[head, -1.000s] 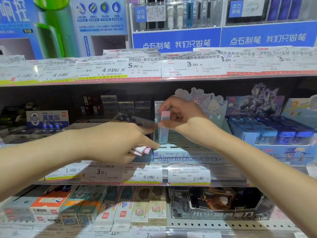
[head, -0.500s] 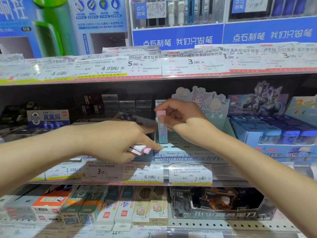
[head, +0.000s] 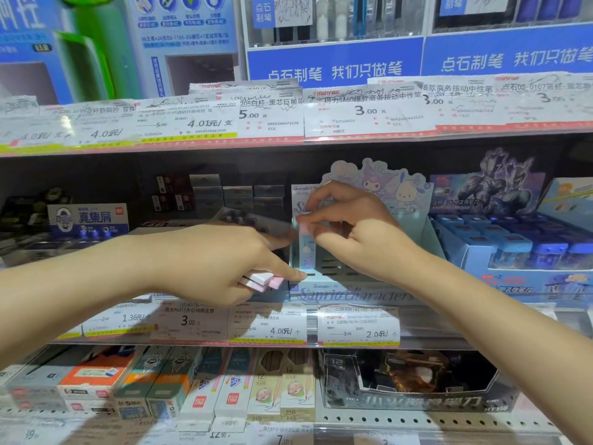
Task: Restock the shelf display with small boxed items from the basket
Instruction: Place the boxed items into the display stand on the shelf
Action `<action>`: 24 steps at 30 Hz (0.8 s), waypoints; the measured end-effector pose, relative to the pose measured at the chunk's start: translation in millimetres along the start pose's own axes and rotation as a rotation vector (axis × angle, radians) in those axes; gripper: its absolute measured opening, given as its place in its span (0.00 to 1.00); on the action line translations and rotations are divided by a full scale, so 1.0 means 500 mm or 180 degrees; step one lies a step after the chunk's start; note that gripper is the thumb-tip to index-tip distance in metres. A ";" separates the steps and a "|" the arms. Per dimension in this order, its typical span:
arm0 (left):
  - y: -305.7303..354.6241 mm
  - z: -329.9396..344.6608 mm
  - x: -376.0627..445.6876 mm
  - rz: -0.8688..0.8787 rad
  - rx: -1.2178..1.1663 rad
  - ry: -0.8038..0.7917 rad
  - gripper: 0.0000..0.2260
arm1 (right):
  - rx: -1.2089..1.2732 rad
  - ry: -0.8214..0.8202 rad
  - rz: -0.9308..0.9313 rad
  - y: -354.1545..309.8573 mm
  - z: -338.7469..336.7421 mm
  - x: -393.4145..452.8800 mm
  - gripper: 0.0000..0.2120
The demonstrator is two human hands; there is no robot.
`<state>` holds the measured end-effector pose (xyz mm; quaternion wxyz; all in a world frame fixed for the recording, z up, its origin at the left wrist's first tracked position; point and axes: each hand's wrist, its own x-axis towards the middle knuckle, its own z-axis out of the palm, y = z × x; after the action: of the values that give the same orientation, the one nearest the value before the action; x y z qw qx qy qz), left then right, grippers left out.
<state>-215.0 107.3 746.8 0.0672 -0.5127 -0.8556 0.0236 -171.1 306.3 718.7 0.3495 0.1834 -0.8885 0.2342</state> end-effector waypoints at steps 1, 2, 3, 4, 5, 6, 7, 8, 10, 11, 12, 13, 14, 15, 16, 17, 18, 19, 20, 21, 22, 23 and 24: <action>-0.006 0.007 0.000 0.0078 0.0004 0.0073 0.34 | -0.0014 -0.0036 -0.0018 -0.003 0.002 -0.001 0.09; -0.004 0.011 0.000 0.0140 0.0030 0.0074 0.33 | -0.0016 -0.0066 -0.0025 -0.006 0.004 -0.001 0.10; -0.004 0.012 0.000 0.0157 -0.0015 0.0123 0.32 | 0.0007 -0.0089 -0.0003 -0.009 0.005 -0.001 0.10; -0.002 0.012 -0.001 0.0144 -0.0050 0.0176 0.32 | 0.0022 -0.0120 0.0028 -0.011 0.004 -0.001 0.11; 0.000 0.010 -0.002 0.0138 -0.0060 0.0215 0.31 | -0.0003 -0.0166 0.0051 -0.014 0.002 0.000 0.11; 0.000 0.007 -0.003 0.0098 -0.0065 0.0212 0.31 | -0.0058 -0.0227 0.0066 -0.016 -0.001 0.001 0.12; 0.001 0.007 -0.006 0.0088 -0.0082 0.0225 0.29 | -0.0113 -0.0290 0.0080 -0.016 -0.004 0.001 0.12; 0.004 0.006 -0.007 0.0109 -0.0082 0.0244 0.26 | -0.0127 -0.0356 0.0108 -0.016 -0.006 0.001 0.12; 0.006 0.005 -0.011 0.0175 -0.0105 0.0320 0.18 | 0.0067 -0.0483 0.0270 -0.015 -0.008 0.001 0.10; 0.007 0.004 -0.012 0.0183 -0.0154 0.0334 0.15 | 0.0269 -0.0524 0.0400 -0.017 -0.010 0.000 0.09; 0.012 0.001 -0.014 0.0129 -0.0223 0.0335 0.13 | 0.0481 -0.0523 0.0542 -0.020 -0.012 -0.001 0.09; 0.013 0.000 -0.016 0.0095 -0.0345 0.0393 0.12 | 0.0684 -0.0475 0.0697 -0.023 -0.015 -0.003 0.10; 0.016 -0.001 -0.018 0.0080 -0.0464 0.0483 0.11 | 0.0882 -0.0392 0.0857 -0.025 -0.018 -0.005 0.11; 0.017 -0.001 -0.020 0.0149 -0.0613 0.0628 0.11 | 0.1101 -0.0277 0.1003 -0.028 -0.022 -0.007 0.12; 0.020 -0.002 -0.021 0.0233 -0.0768 0.0750 0.10 | 0.1306 -0.0156 0.1090 -0.033 -0.026 -0.009 0.12; 0.022 -0.002 -0.022 0.0285 -0.0971 0.0860 0.10 | 0.1427 -0.0061 0.1089 -0.040 -0.032 -0.011 0.10; 0.027 -0.003 -0.024 0.0176 -0.1193 0.0925 0.08 | 0.1478 -0.0015 0.1012 -0.049 -0.038 -0.012 0.09; 0.032 -0.005 -0.026 0.0037 -0.1442 0.0973 0.06 | 0.1515 -0.0030 0.0914 -0.058 -0.044 -0.013 0.07; 0.039 -0.008 -0.026 -0.0116 -0.1720 0.0985 0.06 | 0.1566 -0.0090 0.0814 -0.069 -0.049 -0.013 0.07; 0.048 -0.012 -0.027 -0.0219 -0.2047 0.0960 0.09 | 0.1599 -0.0167 0.0724 -0.078 -0.053 -0.014 0.07; 0.055 -0.014 -0.025 -0.0299 -0.2383 0.0897 0.11 | 0.1629 -0.0239 0.0638 -0.087 -0.054 -0.015 0.07; 0.063 -0.018 -0.024 -0.0374 -0.2698 0.0801 0.11 | 0.1670 -0.0300 0.0566 -0.094 -0.055 -0.016 0.06; 0.067 -0.019 -0.023 -0.0415 -0.2959 0.0659 0.10 | 0.1735 -0.0357 0.0514 -0.102 -0.055 -0.017 0.05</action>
<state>-179.0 113.0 751.4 -0.0830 -0.4333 -0.7947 -0.4169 -125.6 280.9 745.2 0.2179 0.2119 -0.8224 0.4809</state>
